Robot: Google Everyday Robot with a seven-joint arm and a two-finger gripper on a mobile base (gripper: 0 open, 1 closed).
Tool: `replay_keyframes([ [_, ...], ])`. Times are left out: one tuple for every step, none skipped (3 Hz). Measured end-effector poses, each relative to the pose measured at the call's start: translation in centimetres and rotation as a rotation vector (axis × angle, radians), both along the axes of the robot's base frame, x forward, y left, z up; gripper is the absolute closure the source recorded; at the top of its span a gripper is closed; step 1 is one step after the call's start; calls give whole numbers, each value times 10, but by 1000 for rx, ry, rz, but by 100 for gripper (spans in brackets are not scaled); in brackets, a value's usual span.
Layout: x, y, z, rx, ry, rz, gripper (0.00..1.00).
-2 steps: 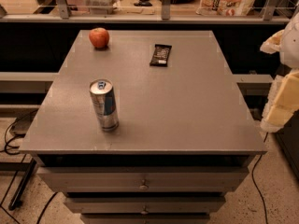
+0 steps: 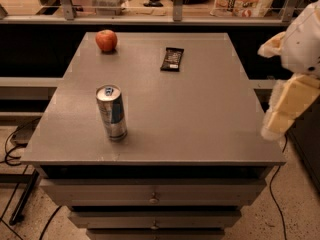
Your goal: Knock redbull can over
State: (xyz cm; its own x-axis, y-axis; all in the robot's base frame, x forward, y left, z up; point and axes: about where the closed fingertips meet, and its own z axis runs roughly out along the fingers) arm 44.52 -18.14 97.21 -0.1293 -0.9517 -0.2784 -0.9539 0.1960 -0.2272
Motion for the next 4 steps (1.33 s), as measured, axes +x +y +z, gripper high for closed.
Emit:
replay_keyframes([
  [3, 49, -7, 118, 25, 115, 0],
  [5, 126, -18, 240, 56, 257, 0],
  [5, 126, -18, 240, 56, 257, 0],
  [4, 129, -24, 257, 80, 250, 0],
])
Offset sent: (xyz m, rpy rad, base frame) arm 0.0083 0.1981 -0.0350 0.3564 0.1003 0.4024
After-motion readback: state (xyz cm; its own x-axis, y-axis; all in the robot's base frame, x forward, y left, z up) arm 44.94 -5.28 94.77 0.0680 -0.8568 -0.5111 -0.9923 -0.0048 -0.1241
